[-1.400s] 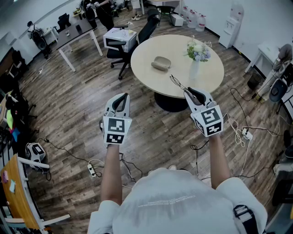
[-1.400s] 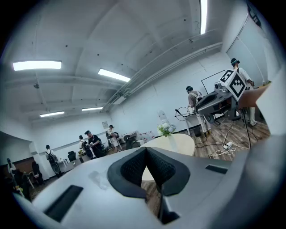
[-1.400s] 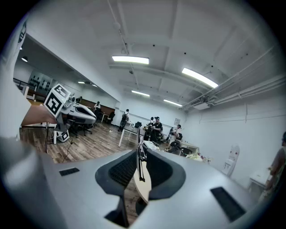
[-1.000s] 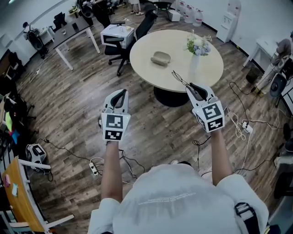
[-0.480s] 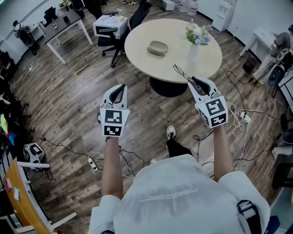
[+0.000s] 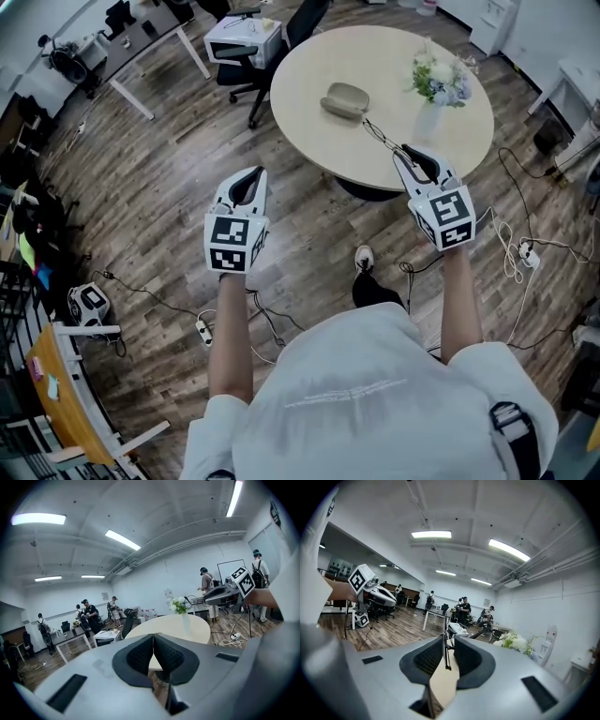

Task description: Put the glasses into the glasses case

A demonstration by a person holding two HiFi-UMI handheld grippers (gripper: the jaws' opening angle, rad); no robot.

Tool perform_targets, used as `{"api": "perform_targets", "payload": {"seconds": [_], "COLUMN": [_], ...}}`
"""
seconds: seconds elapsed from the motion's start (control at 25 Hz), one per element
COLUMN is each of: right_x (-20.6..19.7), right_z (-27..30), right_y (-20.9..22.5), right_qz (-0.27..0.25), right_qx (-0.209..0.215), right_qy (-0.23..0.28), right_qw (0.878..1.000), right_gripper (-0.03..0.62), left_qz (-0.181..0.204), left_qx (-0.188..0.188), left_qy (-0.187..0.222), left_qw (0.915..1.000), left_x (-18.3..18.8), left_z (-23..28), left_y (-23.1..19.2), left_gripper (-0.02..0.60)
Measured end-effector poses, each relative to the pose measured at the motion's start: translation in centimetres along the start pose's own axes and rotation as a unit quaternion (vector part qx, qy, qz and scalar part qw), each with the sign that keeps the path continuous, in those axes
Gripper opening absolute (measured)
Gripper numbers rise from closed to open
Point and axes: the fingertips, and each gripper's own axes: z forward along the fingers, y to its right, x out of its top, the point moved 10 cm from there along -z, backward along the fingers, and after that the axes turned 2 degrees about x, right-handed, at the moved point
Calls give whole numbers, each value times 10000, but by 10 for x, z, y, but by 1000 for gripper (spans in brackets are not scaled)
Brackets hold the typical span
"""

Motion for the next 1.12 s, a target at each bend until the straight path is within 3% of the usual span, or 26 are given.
{"api": "perform_targets", "payload": {"seconds": [0.44,0.72,1.12], "right_x": [-24,-43,-74], "right_z": [133,185,265], "right_y": [112,130,137], "right_qz": [103,109,-65], "right_qx": [645,953,1063], "right_qy": [-148,-280,-786], "right_qw": [9978,9950,9912], "right_gripper": [76,76,75], "left_qz": [-50,-161,-305], "left_qx": [191,137,-446], "left_qy": [-293,-486,-843], "left_qw": [9994,9986,9950], "left_x": [48,49,19], "left_z": [164,224,301], "left_y": [-28,-37,-69], "left_gripper": [15,15,15]}}
